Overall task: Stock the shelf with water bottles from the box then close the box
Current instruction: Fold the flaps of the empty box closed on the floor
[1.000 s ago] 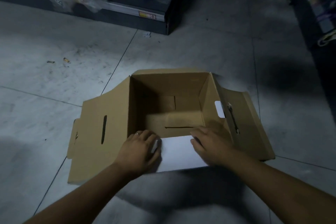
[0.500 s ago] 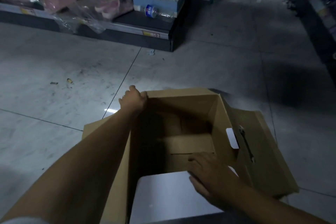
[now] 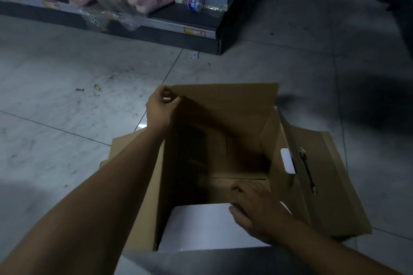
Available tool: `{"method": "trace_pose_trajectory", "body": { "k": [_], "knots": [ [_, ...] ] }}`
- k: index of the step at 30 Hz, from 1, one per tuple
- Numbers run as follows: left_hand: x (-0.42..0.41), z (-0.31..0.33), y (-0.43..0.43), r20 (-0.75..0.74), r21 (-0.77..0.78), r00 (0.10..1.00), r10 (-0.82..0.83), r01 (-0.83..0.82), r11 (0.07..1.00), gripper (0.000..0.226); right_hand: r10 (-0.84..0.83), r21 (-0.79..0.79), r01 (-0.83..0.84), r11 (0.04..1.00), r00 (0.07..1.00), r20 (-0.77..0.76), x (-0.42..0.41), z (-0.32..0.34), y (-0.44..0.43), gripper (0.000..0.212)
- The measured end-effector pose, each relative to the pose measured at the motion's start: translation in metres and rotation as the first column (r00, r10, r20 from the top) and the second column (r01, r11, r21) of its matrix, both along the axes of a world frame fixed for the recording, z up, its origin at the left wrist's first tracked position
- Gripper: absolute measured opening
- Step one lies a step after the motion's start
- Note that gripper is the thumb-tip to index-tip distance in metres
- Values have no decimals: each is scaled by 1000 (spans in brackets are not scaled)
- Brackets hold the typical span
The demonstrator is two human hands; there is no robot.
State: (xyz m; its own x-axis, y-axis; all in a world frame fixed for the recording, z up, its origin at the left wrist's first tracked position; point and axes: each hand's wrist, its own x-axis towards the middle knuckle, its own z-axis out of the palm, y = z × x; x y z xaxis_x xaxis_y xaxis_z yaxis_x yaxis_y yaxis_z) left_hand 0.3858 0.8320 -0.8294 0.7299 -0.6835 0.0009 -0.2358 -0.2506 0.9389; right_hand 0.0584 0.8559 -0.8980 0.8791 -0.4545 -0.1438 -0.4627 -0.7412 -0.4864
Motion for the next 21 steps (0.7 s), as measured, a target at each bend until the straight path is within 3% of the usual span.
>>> {"method": "trace_pose_trajectory", "body": {
  "k": [2,5,8,10,17,21],
  "knots": [
    [-9,-2,21,56,-34,997,-55,57,998,15,-7,-31,7,1000,1000,7,-1,-4,2,35],
    [-25,-7,53,275,29,949,-157,155,987,22,39,-80,-42,996,999,-29,-3,-6,3,37],
    [-39,-20,76,582,145,765,-275,235,961,19,22,-107,-27,994,999,-45,-3,-1,3,42],
    [-44,-28,83,672,258,649,-357,247,934,23,22,-133,-29,991,998,-51,-2,3,5,41],
    [-60,-54,92,580,676,482,-657,165,718,70,-9,-257,-1,966,999,-37,-5,11,9,47],
    [-70,-58,97,576,706,482,-660,112,699,80,-2,-269,-3,963,1000,-18,-16,17,12,43]
  ]
}}
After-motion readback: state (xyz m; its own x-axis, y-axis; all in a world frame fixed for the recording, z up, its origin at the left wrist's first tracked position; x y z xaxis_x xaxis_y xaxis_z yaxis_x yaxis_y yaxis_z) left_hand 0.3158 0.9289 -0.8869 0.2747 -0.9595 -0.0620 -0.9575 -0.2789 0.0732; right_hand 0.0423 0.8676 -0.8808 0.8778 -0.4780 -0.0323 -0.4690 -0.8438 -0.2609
